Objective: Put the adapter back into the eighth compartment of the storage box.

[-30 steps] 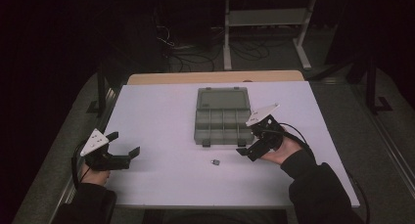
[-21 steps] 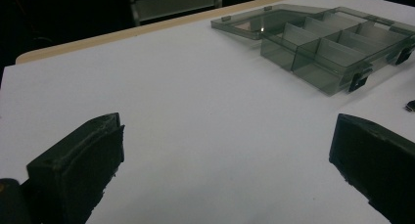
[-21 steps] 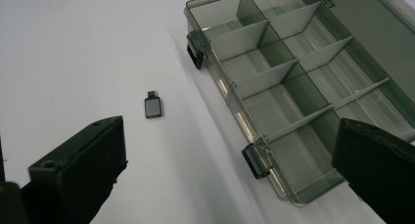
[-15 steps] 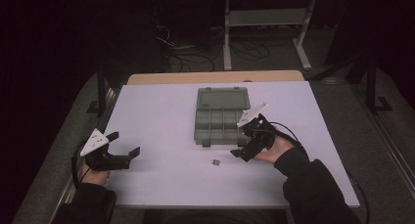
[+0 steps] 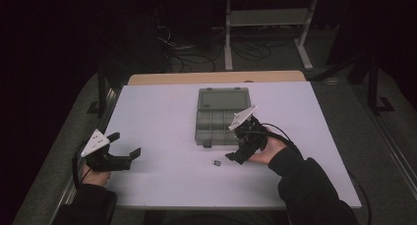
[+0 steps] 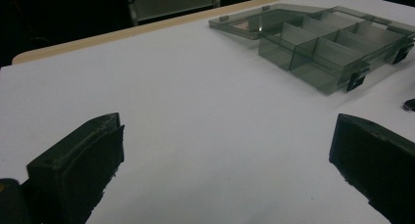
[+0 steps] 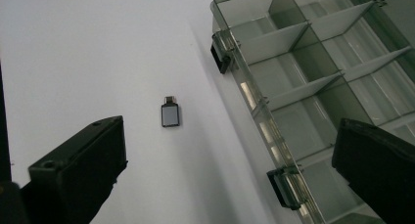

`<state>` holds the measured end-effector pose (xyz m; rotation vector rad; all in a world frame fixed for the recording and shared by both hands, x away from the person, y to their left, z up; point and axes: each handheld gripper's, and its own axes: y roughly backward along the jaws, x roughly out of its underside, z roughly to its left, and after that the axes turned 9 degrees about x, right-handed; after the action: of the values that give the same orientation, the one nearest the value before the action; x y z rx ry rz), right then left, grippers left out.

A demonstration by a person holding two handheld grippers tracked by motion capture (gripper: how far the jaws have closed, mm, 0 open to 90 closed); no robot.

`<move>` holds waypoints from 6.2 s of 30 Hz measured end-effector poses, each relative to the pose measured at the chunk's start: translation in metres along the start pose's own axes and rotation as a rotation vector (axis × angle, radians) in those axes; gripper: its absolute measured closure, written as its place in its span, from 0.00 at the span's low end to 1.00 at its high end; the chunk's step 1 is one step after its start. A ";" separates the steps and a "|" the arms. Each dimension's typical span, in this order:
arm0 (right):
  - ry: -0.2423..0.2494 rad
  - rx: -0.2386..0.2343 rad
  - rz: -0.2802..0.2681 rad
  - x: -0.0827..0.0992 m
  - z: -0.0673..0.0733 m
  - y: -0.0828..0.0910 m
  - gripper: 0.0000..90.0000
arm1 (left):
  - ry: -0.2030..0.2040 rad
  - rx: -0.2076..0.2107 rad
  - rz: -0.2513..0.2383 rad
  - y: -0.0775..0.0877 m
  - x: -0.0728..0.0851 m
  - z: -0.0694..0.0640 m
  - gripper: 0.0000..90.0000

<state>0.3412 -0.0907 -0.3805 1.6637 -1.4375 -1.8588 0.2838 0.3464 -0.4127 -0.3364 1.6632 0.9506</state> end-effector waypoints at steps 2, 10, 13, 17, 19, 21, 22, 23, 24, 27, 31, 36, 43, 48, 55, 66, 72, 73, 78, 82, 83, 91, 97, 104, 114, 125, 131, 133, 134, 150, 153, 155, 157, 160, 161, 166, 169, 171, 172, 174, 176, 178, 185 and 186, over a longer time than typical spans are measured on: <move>0.006 -0.003 0.009 -0.001 0.001 -0.003 0.00 | 0.000 0.001 -0.001 0.000 0.000 0.000 0.00; 0.022 -0.024 0.029 -0.005 0.007 -0.013 0.00 | 0.000 0.002 -0.001 0.000 0.000 0.000 0.00; 0.031 -0.031 0.036 -0.007 0.009 -0.016 0.00 | 0.000 0.004 -0.002 0.000 0.000 0.000 0.00; 0.035 -0.050 0.038 -0.008 0.012 -0.020 0.00 | 0.000 0.004 -0.002 0.000 0.000 0.000 0.00; 0.036 -0.062 0.039 -0.010 0.015 -0.023 0.00 | 0.000 0.005 -0.002 0.000 0.000 0.000 0.00; 0.041 -0.066 0.042 -0.010 0.016 -0.025 0.00 | 0.000 0.005 -0.002 0.000 0.000 0.000 0.00; 0.046 -0.069 0.043 -0.011 0.017 -0.026 0.00 | 0.000 0.005 -0.002 0.000 0.000 0.000 0.00; 0.049 -0.072 0.044 -0.011 0.018 -0.027 0.00 | 0.000 0.005 -0.003 0.000 0.000 0.000 0.00; 0.049 -0.072 0.044 -0.011 0.018 -0.027 0.00 | 0.000 0.005 -0.003 0.000 0.000 0.000 0.00; 0.059 -0.080 0.050 -0.013 0.021 -0.030 0.00 | -0.001 0.005 -0.002 0.000 0.000 0.000 0.00; 0.069 -0.086 0.055 -0.013 0.025 -0.034 0.00 | -0.001 0.004 -0.002 0.000 0.000 0.000 0.00; 0.082 -0.097 0.061 -0.015 0.030 -0.040 0.00 | -0.002 0.005 -0.002 0.000 0.000 0.000 0.00; 0.099 -0.111 0.070 -0.017 0.035 -0.045 0.00 | -0.002 0.005 -0.002 0.000 0.000 0.000 0.00; 0.107 -0.115 0.084 -0.017 0.038 -0.050 0.00 | -0.002 0.007 -0.001 0.000 0.000 0.000 0.00; 0.132 -0.108 0.110 -0.017 0.040 -0.056 0.00 | -0.003 0.007 -0.001 0.000 0.000 0.000 0.00; 0.133 -0.134 0.138 -0.014 0.038 -0.062 0.07 | -0.002 0.007 -0.002 0.000 0.000 0.000 0.00; 0.131 -0.152 0.154 -0.013 0.038 -0.065 0.13 | -0.002 0.007 -0.001 0.000 0.000 -0.001 0.00; 0.132 -0.156 0.155 -0.013 0.038 -0.065 0.14 | -0.002 0.007 -0.002 0.000 0.000 0.000 0.00; 0.135 -0.160 0.157 -0.013 0.038 -0.065 0.16 | -0.002 0.007 -0.002 0.000 0.000 0.000 0.00; 0.135 -0.165 0.155 -0.012 0.037 -0.066 0.23 | -0.002 0.008 -0.001 0.000 0.000 0.000 0.00; 0.137 -0.165 0.154 -0.012 0.037 -0.066 0.25 | -0.002 0.008 0.000 0.000 0.000 0.000 0.00; 0.143 -0.158 0.165 -0.011 0.037 -0.067 0.39 | -0.003 0.008 0.000 0.000 0.000 -0.001 0.00; 0.145 -0.156 0.161 -0.011 0.037 -0.067 0.50 | -0.003 0.008 0.000 0.000 0.000 -0.001 0.00; 0.150 -0.146 0.157 -0.011 0.037 -0.067 0.68 | -0.003 0.008 0.000 0.000 0.000 0.000 0.00; 0.171 -0.125 0.156 -0.012 0.038 -0.067 0.75 | -0.004 0.008 0.002 -0.001 0.000 0.000 0.00; 0.160 -0.128 0.158 -0.012 0.038 -0.069 0.83 | -0.005 0.008 0.002 -0.001 0.000 -0.001 0.00; 0.159 -0.131 0.153 -0.013 0.037 -0.067 0.83 | -0.004 0.007 0.002 0.000 0.000 -0.001 0.00; 0.157 -0.137 0.139 -0.014 0.036 -0.064 0.83 | -0.002 0.006 0.000 0.000 0.000 -0.001 0.00; 0.158 -0.137 0.136 -0.014 0.036 -0.063 0.83 | -0.002 0.006 0.000 0.000 0.000 -0.001 0.00; 0.128 -0.119 0.083 -0.016 0.025 -0.047 0.83 | 0.002 0.004 0.000 0.000 0.000 0.000 0.00; 0.116 -0.116 0.079 -0.015 0.023 -0.043 0.83 | 0.003 0.004 0.000 0.000 0.000 0.000 0.00; 0.115 -0.109 0.073 -0.015 0.022 -0.041 0.83 | 0.001 0.004 0.000 0.000 0.000 0.000 0.00; 0.112 -0.105 0.070 -0.015 0.020 -0.040 0.83 | 0.002 0.004 0.000 0.000 0.000 0.000 0.00; 0.107 -0.103 0.066 -0.015 0.019 -0.037 0.83 | 0.003 0.003 0.000 0.000 0.000 0.000 0.00; 0.104 -0.102 0.063 -0.015 0.018 -0.036 0.83 | 0.003 0.003 0.000 0.000 0.000 0.000 0.00; 0.097 -0.094 0.049 -0.015 0.015 -0.031 0.83 | 0.003 0.003 0.000 0.000 0.000 0.000 0.00; 0.093 -0.094 0.037 -0.015 0.013 -0.029 0.83 | 0.003 0.003 0.001 0.000 0.000 0.000 0.00; 0.089 -0.094 0.030 -0.015 0.012 -0.027 0.83 | 0.001 0.003 0.002 0.000 0.000 0.000 0.00; 0.091 -0.091 0.027 -0.015 0.012 -0.026 0.83 | 0.001 0.004 0.002 0.000 0.000 0.000 0.00; 0.085 -0.090 0.021 -0.015 0.010 -0.024 0.83 | 0.002 0.003 0.001 0.000 0.000 0.000 0.00; 0.084 -0.089 0.015 -0.015 0.009 -0.023 0.83 | 0.001 0.003 0.002 0.000 0.000 0.000 0.00; 0.075 -0.083 0.008 -0.014 0.006 -0.019 0.83 | 0.001 0.003 0.003 0.000 0.000 0.000 0.00; 0.068 -0.077 -0.006 -0.014 0.003 -0.014 0.83 | 0.003 0.002 0.001 0.000 0.000 0.000 0.00; 0.061 -0.075 -0.007 -0.014 0.002 -0.013 0.83 | 0.003 0.002 0.001 0.000 0.000 0.000 0.00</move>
<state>0.3487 -0.0738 -0.3823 1.6772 -1.3234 -1.8252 0.2840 0.3461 -0.4130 -0.3360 1.6668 0.9493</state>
